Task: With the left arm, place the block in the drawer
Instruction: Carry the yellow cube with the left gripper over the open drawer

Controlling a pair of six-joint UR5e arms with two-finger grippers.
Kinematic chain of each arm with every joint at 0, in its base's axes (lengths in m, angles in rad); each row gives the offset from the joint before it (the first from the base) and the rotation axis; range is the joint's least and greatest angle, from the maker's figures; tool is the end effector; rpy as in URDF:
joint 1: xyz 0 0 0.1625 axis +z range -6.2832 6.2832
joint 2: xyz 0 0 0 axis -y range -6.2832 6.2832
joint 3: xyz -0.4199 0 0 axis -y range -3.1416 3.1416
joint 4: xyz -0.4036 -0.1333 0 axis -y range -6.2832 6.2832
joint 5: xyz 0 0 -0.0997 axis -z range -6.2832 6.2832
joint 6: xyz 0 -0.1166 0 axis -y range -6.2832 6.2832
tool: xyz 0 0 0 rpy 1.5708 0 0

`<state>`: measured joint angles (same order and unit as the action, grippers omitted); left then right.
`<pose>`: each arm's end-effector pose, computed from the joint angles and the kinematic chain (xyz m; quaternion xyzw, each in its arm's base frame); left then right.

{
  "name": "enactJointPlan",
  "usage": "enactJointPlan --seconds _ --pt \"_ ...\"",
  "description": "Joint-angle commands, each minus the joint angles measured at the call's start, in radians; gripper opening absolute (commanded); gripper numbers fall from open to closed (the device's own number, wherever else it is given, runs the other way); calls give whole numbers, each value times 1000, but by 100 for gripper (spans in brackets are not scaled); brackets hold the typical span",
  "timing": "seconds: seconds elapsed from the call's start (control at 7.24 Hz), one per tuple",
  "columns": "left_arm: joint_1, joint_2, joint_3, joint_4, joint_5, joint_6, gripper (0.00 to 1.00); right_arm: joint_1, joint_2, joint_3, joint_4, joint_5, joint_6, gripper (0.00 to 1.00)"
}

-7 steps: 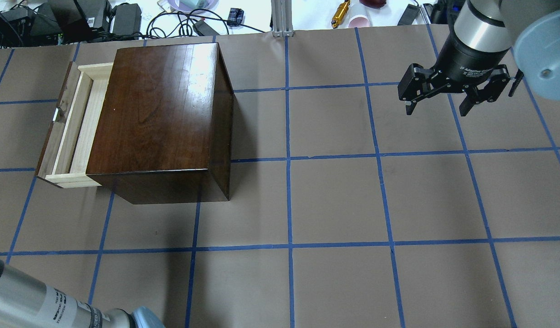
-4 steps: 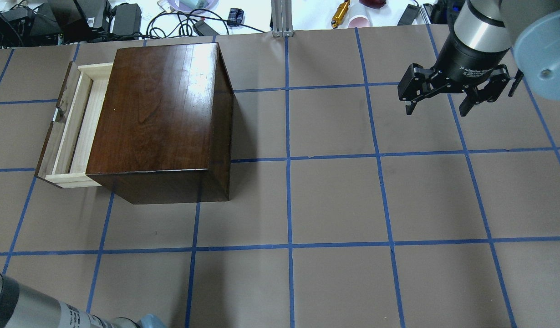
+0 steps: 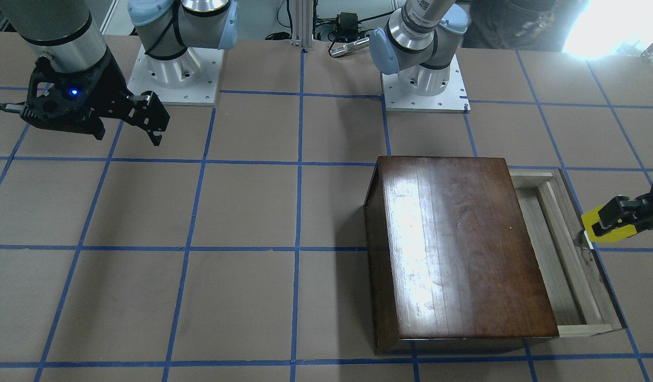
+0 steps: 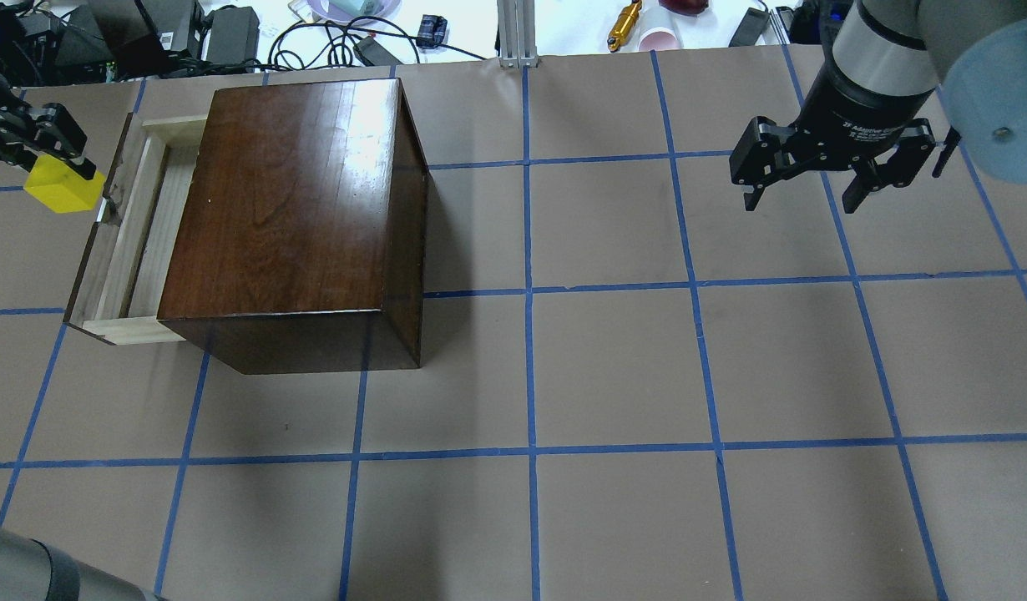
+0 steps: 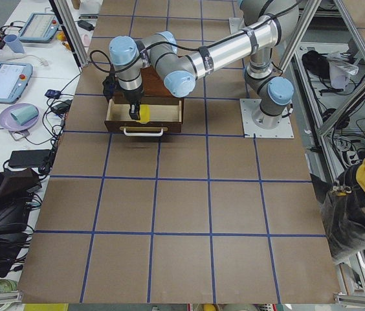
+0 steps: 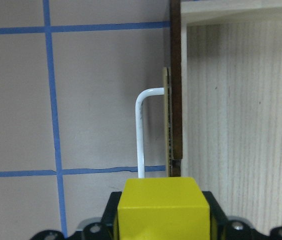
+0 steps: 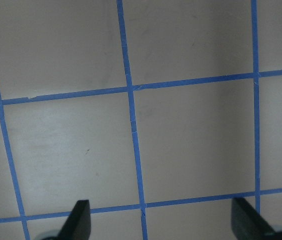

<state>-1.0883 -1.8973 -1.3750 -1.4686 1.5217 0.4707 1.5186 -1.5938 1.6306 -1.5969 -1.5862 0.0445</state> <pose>0.1697 -0.6236 0.3884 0.0062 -0.9996 -0.0014 0.0283 0.1056 -0.4983 0.4498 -0.0483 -0.9988 -0.0054 0.0077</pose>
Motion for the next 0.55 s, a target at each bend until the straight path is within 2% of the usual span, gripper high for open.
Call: enactJointPlan --seconds 0.0,0.41 --pt "-36 14 -51 16 -5 -56 35 0 0 0 0 0 0 100" --pt "-57 9 -107 74 -5 -95 34 0 0 0 0 0 0 100"
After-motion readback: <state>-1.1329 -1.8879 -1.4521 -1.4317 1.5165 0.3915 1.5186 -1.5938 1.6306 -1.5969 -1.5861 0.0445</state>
